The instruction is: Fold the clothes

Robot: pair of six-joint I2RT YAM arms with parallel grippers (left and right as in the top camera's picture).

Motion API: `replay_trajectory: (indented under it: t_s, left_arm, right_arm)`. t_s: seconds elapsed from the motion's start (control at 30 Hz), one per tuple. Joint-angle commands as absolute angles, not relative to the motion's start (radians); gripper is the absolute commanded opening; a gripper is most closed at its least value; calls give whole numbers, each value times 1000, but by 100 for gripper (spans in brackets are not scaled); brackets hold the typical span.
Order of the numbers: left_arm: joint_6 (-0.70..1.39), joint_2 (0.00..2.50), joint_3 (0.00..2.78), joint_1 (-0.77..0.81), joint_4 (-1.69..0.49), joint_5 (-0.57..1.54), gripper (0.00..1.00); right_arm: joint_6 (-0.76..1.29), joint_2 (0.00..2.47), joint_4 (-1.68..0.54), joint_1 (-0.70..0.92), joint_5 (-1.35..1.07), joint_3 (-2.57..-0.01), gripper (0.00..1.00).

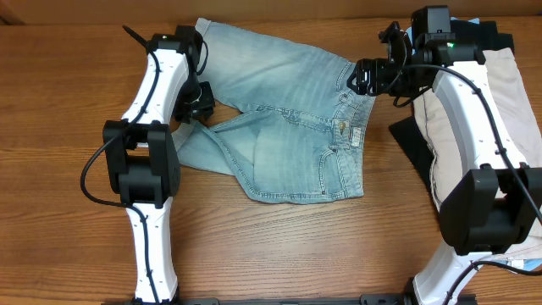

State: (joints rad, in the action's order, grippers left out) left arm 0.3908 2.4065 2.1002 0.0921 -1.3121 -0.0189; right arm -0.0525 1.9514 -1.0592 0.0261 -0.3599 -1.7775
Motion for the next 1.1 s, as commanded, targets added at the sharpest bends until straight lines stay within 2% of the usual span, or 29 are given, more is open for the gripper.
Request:
replay_trajectory:
  t_s: [0.0,0.23,0.3,0.4,0.43,0.77,1.07]
  left_arm:
    - [400,2417,2070,100,-1311,-7,41]
    - [396,2417,2020,99,-1311,-9,41]
    - [396,2417,2020,99,-1310,-11,33]
    - [396,2417,2022,98,-1312,-11,8]
    - [396,2416,2027,97,-1322,-11,4]
    - [388,2416,2333,75,-1690,-62,4]
    - [336,2331,2357,94,-1691,21,4]
  right_arm:
    - [-58,1927,-1054,28,-356,-1797,100]
    - [-58,1927,-1054,28,-356,-1797,100]
    - [-58,1927,-1054,28,-356,-1797,100]
    - [-58,1927,-1054,28,-356,-1797,100]
    - [-58,1927,-1054,28,-356,-1797,100]
    - [-57,1927,-1048,28,-357,-1797,100]
    - [-57,1927,-1058,28,-358,-1797,100]
